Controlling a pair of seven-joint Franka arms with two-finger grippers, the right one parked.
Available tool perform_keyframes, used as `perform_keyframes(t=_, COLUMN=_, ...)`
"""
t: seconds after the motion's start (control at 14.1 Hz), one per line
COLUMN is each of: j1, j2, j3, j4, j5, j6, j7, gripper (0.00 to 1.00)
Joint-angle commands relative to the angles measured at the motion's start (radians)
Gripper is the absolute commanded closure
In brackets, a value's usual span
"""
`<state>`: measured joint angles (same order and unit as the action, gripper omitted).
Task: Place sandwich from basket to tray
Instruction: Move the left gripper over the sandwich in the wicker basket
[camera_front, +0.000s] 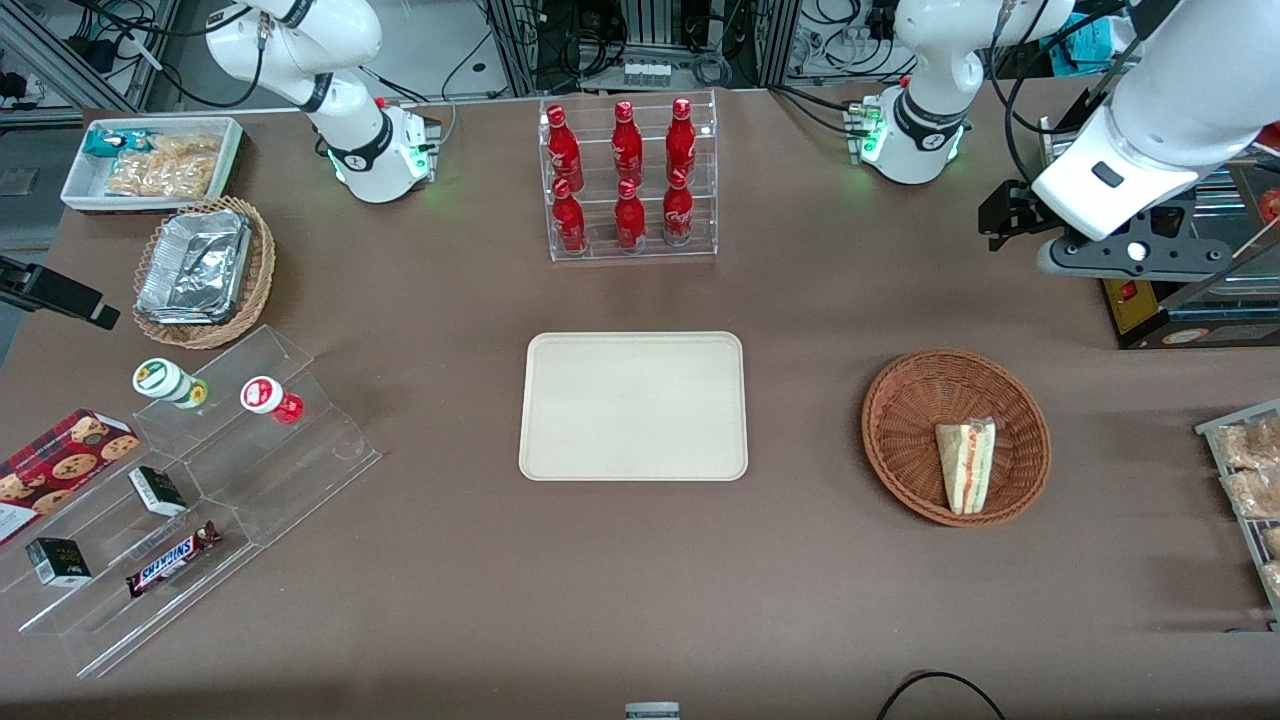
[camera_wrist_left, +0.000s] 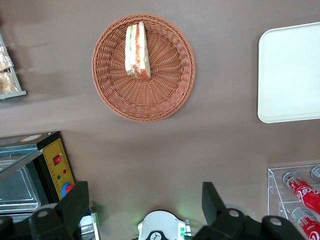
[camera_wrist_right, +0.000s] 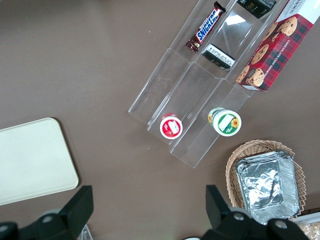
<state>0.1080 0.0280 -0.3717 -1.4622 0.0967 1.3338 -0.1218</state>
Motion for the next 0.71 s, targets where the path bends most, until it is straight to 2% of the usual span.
perform_keyframes(t=0.0, j1=0.015, j2=0.007, j3=-0.012, j4=0.002, j5=-0.002, j6=-0.027, j7=0.007, gripper=0.0)
perform_keyframes(t=0.21, j1=0.013, j2=0.026, j3=0.007, j4=-0.072, j5=0.008, j6=0.033, j7=0.005, gripper=0.0)
perform_keyframes(t=0.35, j1=0.013, j2=0.038, j3=0.052, j4=-0.186, j5=0.0, j6=0.138, j7=0.004, gripper=0.0)
perform_keyframes(t=0.64, j1=0.013, j2=0.065, j3=0.115, j4=-0.505, j5=-0.006, j6=0.561, j7=0.001, gripper=0.0)
